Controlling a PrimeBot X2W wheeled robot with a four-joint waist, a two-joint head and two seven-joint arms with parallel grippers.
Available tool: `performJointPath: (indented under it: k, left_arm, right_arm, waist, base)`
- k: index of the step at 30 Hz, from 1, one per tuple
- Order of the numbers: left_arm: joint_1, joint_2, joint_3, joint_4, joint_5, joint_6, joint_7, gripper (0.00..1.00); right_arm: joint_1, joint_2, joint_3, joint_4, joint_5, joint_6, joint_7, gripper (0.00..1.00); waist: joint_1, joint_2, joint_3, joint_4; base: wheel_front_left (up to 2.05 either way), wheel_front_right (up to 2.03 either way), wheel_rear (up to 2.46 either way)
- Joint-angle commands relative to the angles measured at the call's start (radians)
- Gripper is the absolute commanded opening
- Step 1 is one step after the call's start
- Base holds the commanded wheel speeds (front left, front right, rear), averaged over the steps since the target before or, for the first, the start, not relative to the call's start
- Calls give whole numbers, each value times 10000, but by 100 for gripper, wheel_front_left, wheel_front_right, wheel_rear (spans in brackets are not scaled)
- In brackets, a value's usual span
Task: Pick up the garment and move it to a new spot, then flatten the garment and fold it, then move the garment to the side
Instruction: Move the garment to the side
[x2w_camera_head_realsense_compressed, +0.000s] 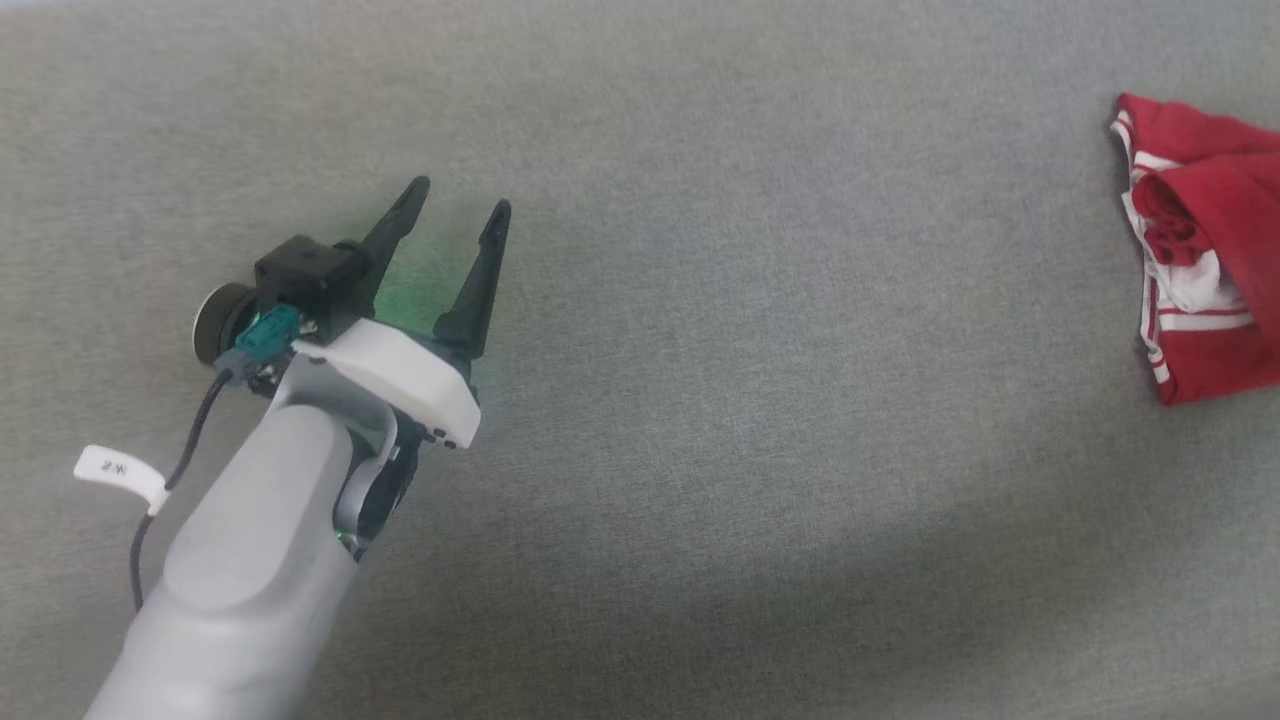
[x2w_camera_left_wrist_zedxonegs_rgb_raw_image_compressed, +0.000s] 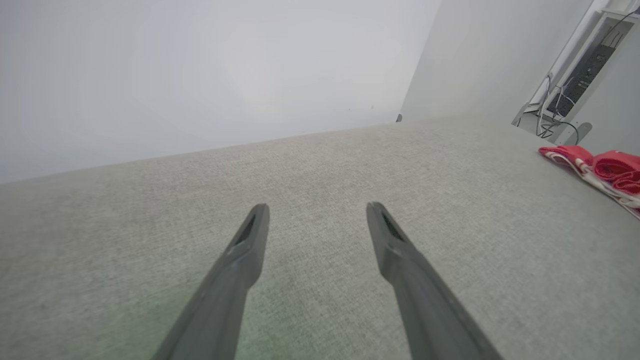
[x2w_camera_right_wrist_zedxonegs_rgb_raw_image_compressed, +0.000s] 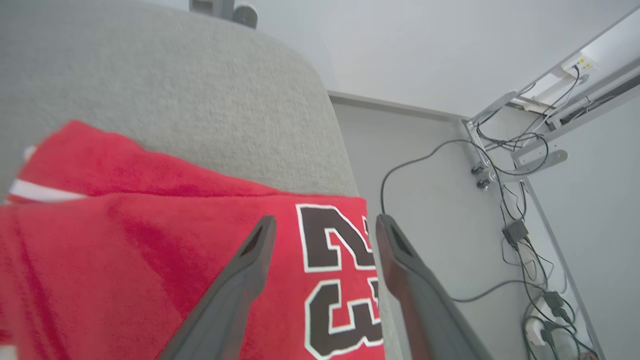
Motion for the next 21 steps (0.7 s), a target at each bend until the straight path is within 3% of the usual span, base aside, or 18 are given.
performJointPath:
  k: [1,12,21]
  left_arm:
    - [220,36,70,-15,-118,38,-89,100]
    - [1617,198,643,-395,-243,297,-173,100]
    - [2998,462,1479,-857,-387,384,-167,100]
  right_arm:
    - [170,120,36,-97,140,-23,-269,100]
    - [826,708,313,-653,699,-23,-1365,100]
    - [1935,1274,377,-1555,768,-22,-1652,100]
  waist:
    - [0,0,-293,163]
    - [0,0,-1660,846]
    - [0,0,-2846,1473]
  base:
    - [0,0,0]
    - [0,0,0]
    - [0,0,0]
